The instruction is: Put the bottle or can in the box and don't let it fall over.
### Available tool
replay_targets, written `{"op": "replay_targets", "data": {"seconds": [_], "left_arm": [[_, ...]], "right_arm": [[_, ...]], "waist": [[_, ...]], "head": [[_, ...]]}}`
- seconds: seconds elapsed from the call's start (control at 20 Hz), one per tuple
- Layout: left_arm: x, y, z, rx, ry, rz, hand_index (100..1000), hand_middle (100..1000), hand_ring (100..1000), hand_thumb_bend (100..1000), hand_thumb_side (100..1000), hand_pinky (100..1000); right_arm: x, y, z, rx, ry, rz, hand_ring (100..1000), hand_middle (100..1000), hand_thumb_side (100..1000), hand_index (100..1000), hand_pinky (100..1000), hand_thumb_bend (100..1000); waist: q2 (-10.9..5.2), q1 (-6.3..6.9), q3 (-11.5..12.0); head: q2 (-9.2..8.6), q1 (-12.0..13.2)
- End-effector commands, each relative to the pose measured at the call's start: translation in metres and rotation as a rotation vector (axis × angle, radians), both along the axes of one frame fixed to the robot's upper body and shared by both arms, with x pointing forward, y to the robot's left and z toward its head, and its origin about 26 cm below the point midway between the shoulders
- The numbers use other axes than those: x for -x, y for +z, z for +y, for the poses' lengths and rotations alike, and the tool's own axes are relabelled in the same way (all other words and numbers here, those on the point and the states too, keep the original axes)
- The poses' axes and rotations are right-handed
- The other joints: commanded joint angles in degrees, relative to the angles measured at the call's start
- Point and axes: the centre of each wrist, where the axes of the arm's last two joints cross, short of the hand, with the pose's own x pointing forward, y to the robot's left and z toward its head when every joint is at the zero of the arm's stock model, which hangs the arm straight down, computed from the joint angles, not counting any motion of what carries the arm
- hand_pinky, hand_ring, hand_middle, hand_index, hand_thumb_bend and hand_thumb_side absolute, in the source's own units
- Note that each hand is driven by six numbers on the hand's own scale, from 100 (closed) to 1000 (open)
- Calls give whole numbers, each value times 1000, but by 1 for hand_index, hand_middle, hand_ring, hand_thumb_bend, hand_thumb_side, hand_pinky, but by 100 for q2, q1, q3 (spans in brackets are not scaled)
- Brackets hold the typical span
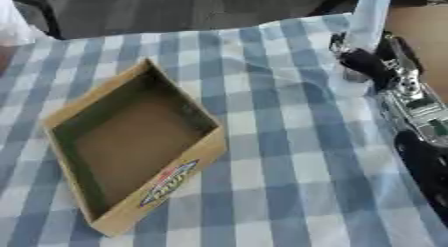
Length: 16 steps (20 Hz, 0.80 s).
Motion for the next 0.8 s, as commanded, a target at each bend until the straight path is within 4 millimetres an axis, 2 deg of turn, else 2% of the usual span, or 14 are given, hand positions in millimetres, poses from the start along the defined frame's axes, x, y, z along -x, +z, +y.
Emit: {"op": "replay_targets", "data": {"seconds": [0.05, 0.2, 0.45, 0.8], "left_arm": [[2, 10, 4, -22, 4, -28, 785, 782, 881, 509, 270, 925], [3, 11, 5, -26, 5, -29, 785, 782, 881, 509, 269, 925], [3, 11, 5, -34, 4, -27, 786, 782, 882, 507, 265, 926], [2, 13, 5, -38, -1, -29, 787, 781, 882, 508, 257, 926]], "right_arm": [[11, 33, 7, 39, 30, -104, 421, 100, 106, 100, 885, 100], [20, 52, 27, 31, 92, -138, 419, 100, 118, 100, 884, 100], [33, 74, 76, 3, 252, -142, 420, 100, 136, 100, 881, 100], [44, 73, 159, -14, 481, -76, 426, 100, 159, 100, 876, 100]], "waist": [[-179, -33, -7], [-223, -56, -20], [-303, -94, -13], [-374, -109, 75]], "head": [[32, -4], [57, -9], [109, -38], [144, -159]]}}
